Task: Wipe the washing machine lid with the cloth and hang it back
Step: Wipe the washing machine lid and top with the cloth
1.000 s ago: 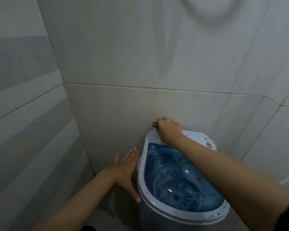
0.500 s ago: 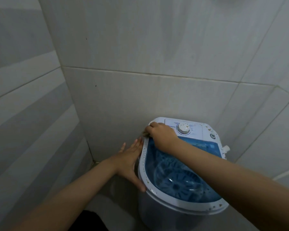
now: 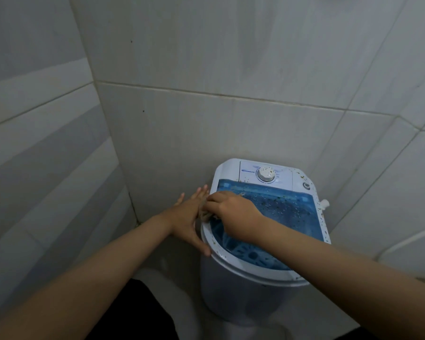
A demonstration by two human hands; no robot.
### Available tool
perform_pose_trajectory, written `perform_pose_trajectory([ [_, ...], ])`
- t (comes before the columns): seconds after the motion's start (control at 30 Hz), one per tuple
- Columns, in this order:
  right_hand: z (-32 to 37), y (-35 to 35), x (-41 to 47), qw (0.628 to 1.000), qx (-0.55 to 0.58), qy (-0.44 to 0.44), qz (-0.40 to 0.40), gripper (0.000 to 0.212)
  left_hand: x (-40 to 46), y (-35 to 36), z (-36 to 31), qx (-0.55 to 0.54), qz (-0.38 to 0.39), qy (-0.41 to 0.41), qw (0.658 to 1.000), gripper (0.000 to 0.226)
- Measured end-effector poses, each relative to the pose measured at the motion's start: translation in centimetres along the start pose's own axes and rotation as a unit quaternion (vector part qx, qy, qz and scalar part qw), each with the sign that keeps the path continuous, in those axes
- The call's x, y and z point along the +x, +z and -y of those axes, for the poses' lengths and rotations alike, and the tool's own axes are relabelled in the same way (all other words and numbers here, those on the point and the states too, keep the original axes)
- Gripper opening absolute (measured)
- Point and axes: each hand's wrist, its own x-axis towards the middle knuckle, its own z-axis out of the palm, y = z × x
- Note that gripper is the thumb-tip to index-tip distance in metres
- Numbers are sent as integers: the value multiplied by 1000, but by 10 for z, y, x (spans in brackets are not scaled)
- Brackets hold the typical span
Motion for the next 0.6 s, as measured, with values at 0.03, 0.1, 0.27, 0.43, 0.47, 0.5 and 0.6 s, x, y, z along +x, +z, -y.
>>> perform_pose_trajectory([
  [0.03, 3, 1, -4, 1000, 1, -5, 0, 42, 0, -1, -1, 2, 1, 0, 1000, 153],
  [0.1, 9, 3, -13, 1000, 10, -21, -9, 39, 1, -1, -3, 11, 5, 1, 1000, 151],
  [0.27, 18, 18, -44, 993, 8, -96, -69, 30, 4, -1, -3, 41, 1, -18, 999, 142],
  [0.43, 19, 25, -75, 990, 13, -128, -58, 40, 0, -7, -9, 72, 8, -29, 997, 140],
  [0.47, 18, 25, -82, 989, 14, -133, -56, 42, -2, -8, -11, 79, 12, -31, 996, 141],
  [0.5, 17, 24, -88, 989, 13, -135, -55, 45, -3, -10, -13, 85, 16, -34, 996, 143],
  [0.6, 15, 23, -103, 989, 16, -137, -46, 50, -6, -15, -18, 97, 24, -44, 994, 146],
])
